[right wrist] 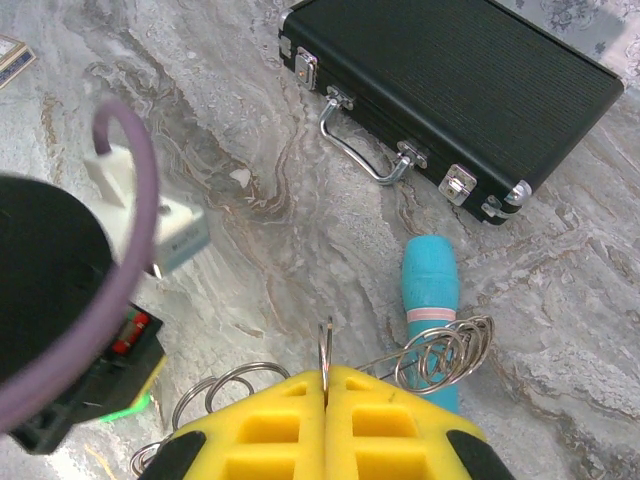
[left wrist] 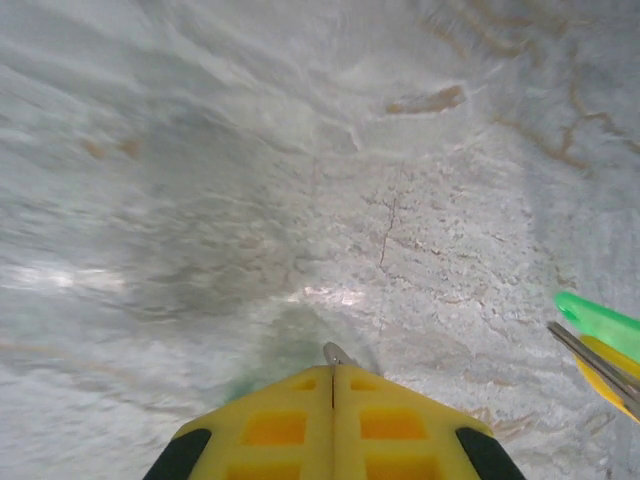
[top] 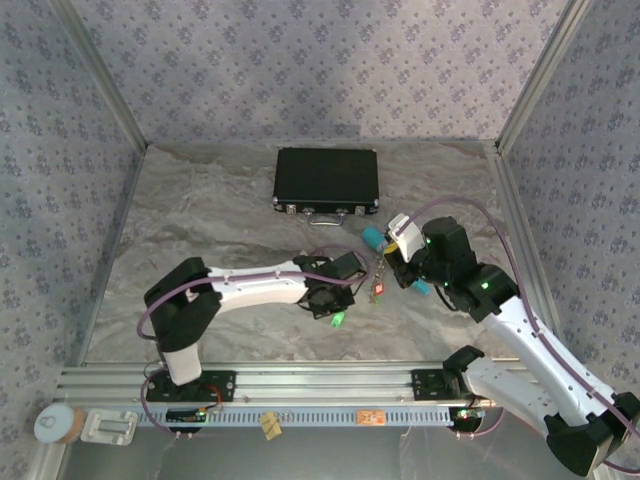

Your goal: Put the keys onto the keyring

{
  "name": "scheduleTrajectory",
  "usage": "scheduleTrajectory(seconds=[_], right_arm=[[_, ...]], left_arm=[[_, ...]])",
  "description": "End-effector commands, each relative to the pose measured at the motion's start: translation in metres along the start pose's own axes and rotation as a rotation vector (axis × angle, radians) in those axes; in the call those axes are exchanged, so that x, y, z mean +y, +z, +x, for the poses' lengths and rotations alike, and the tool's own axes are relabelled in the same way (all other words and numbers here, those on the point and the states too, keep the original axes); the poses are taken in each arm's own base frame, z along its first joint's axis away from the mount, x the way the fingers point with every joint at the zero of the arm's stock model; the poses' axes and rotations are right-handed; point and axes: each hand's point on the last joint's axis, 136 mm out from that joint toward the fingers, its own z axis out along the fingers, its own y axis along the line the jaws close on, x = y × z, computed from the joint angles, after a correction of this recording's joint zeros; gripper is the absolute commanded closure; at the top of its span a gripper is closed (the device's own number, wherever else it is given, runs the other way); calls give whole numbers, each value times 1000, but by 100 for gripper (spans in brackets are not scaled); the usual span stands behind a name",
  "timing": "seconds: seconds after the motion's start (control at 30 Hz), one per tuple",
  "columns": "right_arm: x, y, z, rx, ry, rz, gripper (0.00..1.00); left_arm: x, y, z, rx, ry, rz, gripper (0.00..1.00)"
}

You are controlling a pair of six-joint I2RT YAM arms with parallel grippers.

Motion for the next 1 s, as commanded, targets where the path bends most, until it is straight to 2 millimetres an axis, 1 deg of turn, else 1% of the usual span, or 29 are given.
scheduleTrajectory(seconds=[0.0, 0.1, 0.2, 0.3, 0.43, 0.67, 0.8, 0.93, 0.97], right_arm=[[4, 0, -4, -22, 18, -23, 100], [4, 1, -1, -16, 18, -26, 100], [6, 3, 0, -13, 22, -33, 100], [7, 3, 0, -11, 25, -37, 100], [7, 5, 0, -11, 25, -39, 100], [9, 6, -1, -12, 25, -45, 100], [9, 6, -1, -13, 25, -43, 100], [9, 5, -1, -13, 24, -42, 100], [9, 5, -1, -13, 24, -41, 100]], left_arm=[[39, -18, -6, -52, 114, -126, 100], [57, -21, -4, -40, 197, -170, 100], [76, -18, -4, -13, 241, -215, 100], [96, -18, -7, 1, 233, -254, 100], [117, -17, -13, 18, 157, -257, 100], [131, -7, -17, 36, 108, -269, 100], [130, -3, -20, 39, 101, -274, 100], [129, 1, -17, 61, 95, -271, 100], [128, 1, -16, 62, 92, -268, 99]])
